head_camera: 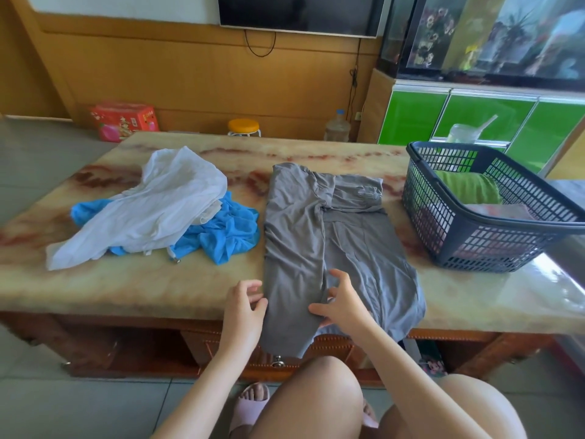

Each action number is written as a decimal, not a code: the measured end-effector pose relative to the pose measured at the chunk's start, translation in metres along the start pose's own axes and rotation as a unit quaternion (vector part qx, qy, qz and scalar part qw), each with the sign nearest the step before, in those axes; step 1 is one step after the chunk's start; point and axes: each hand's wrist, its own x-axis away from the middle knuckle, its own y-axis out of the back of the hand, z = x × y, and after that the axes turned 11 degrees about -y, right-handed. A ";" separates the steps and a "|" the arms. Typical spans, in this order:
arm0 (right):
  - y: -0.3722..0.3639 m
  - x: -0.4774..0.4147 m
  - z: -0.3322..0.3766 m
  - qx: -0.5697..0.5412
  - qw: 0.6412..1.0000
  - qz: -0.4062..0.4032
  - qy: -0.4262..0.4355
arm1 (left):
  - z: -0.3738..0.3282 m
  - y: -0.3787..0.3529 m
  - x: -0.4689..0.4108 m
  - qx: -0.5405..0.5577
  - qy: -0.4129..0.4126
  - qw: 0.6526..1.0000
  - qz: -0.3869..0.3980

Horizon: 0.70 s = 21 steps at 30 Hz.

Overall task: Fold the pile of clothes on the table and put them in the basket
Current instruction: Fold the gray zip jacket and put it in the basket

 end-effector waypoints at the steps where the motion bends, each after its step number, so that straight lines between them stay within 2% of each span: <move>1: 0.001 0.002 0.001 -0.012 1.000 0.000 -0.001 | 0.000 0.000 -0.001 0.007 0.005 1.000 -0.003; 6: 0.007 0.011 -0.001 -0.075 0.997 0.008 0.010 | 0.005 0.003 0.001 0.031 0.052 0.998 0.004; 10: 0.008 0.017 -0.004 -0.066 0.997 0.000 0.031 | 0.014 0.006 0.016 -0.005 0.122 0.990 0.063; 11: 0.008 0.018 -0.004 -0.062 0.998 0.000 0.034 | 0.015 0.005 0.018 0.008 0.152 0.985 0.075; 14: 0.006 0.022 -0.005 -0.060 0.998 0.015 0.033 | 0.013 0.003 0.021 0.184 0.256 0.945 0.082; 21: 0.005 0.029 -0.009 -0.004 0.998 0.045 0.040 | 0.008 0.009 0.033 0.266 0.244 0.931 0.059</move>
